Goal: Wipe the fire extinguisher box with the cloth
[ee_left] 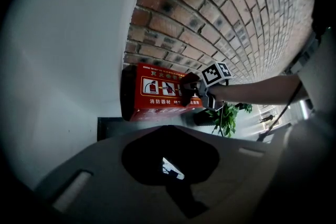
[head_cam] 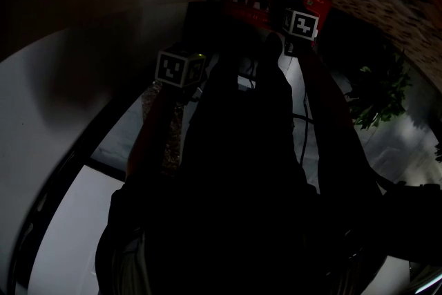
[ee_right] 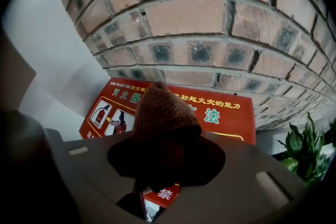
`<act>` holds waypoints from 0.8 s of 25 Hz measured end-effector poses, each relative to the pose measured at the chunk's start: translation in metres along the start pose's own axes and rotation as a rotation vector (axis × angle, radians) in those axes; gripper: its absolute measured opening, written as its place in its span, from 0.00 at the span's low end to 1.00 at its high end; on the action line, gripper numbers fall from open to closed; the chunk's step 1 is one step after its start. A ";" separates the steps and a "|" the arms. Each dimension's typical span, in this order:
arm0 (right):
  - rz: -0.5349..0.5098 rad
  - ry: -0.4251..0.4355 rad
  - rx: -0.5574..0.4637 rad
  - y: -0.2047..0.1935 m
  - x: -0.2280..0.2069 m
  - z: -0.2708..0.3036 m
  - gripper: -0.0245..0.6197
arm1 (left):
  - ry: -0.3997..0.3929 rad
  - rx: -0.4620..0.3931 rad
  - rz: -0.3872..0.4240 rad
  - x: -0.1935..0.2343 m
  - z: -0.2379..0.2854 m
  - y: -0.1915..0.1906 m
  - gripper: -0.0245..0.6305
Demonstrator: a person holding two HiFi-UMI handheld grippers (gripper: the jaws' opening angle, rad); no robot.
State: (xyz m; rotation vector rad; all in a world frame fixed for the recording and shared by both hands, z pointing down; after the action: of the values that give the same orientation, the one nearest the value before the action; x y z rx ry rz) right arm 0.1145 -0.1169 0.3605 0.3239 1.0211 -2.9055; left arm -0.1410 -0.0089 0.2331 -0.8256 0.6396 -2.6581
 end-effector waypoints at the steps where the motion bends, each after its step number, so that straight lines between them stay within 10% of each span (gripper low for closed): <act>1: 0.000 -0.010 0.003 -0.001 0.000 0.000 0.23 | -0.001 0.000 -0.003 0.000 -0.001 -0.001 0.04; 20: -0.049 0.102 -0.010 0.009 0.077 0.030 0.24 | 0.019 -0.003 -0.034 0.024 -0.015 -0.013 0.04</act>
State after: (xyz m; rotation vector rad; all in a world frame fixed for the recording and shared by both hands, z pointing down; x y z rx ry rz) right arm 0.0351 -0.1407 0.3622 0.4573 1.0723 -2.9532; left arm -0.1707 -0.0023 0.2397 -0.8200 0.6405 -2.6995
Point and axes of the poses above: the fingertips, and each gripper's own axes: z forward along the fingers, x to its left, y out of its top, the point moved 4 cm from there along -z, backward along the fingers, and after that the axes turned 15 degrees about -x, right-handed, at the moved point
